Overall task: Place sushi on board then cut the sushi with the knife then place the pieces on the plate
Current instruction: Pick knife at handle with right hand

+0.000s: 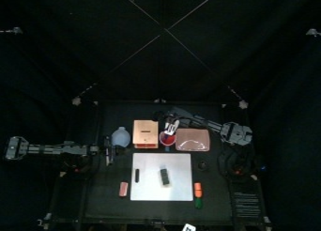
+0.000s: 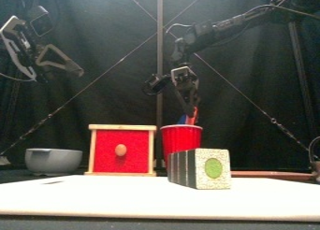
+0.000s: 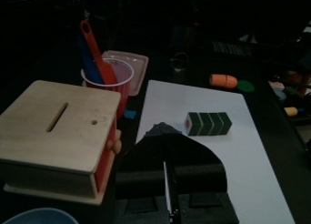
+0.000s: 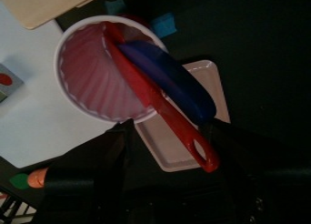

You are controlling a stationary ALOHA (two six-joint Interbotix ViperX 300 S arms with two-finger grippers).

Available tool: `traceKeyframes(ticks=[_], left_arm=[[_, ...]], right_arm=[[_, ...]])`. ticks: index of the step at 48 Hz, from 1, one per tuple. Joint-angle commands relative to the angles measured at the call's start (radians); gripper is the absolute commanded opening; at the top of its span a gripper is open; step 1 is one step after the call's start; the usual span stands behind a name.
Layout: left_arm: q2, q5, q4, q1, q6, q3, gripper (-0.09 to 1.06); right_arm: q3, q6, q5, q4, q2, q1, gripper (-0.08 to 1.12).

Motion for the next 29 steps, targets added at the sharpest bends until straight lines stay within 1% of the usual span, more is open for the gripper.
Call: traceKeyframes(ticks=[1,29], left_arm=[[0.003,-0.005,0.002,0.003,0.002,-0.014,-0.01],[0.003,-0.005,0.0,0.003,0.002,-0.009,-0.01]], right_arm=[[-0.026,-0.003,0.0,0.006,-0.021,-0.003,0.86],[-0.029,-0.002,0.017,0.032,-0.021,-0.009,0.48]])
